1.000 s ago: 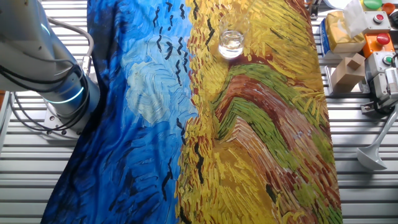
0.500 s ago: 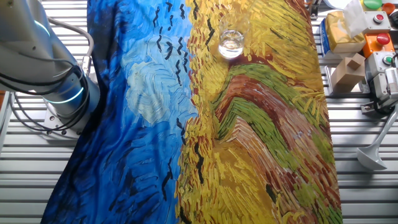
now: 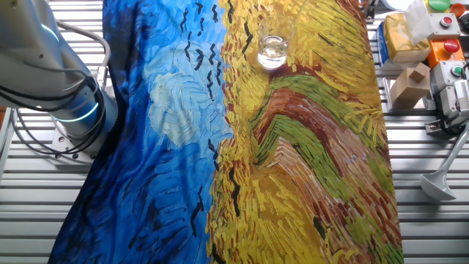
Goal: Stir the beaker with a glass rod
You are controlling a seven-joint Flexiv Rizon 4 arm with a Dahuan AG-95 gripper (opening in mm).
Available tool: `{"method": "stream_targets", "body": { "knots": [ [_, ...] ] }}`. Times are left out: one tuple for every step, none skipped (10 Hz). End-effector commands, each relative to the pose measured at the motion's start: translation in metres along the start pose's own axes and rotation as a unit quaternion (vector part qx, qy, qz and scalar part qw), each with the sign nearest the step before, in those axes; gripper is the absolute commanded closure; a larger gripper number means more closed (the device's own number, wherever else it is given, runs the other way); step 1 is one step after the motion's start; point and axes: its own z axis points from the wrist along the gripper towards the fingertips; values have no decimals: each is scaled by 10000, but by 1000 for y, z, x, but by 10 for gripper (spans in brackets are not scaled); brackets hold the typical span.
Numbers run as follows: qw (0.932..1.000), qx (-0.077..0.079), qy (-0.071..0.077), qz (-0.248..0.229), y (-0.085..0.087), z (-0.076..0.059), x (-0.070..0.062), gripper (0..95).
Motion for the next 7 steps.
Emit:
{"method": "stream_targets", "body": {
  "knots": [
    [9991,-9,414,48,0,0,-2,950],
    [9990,-34,436,114,0,0,-3,950],
    [9989,-52,440,152,0,0,-3,950],
    [9989,-57,435,166,0,0,-3,950],
    [9989,-70,422,176,0,0,-3,950],
    [9990,-67,414,181,0,0,-3,950],
    [9990,-63,406,177,0,0,-3,950]
  ]
}}
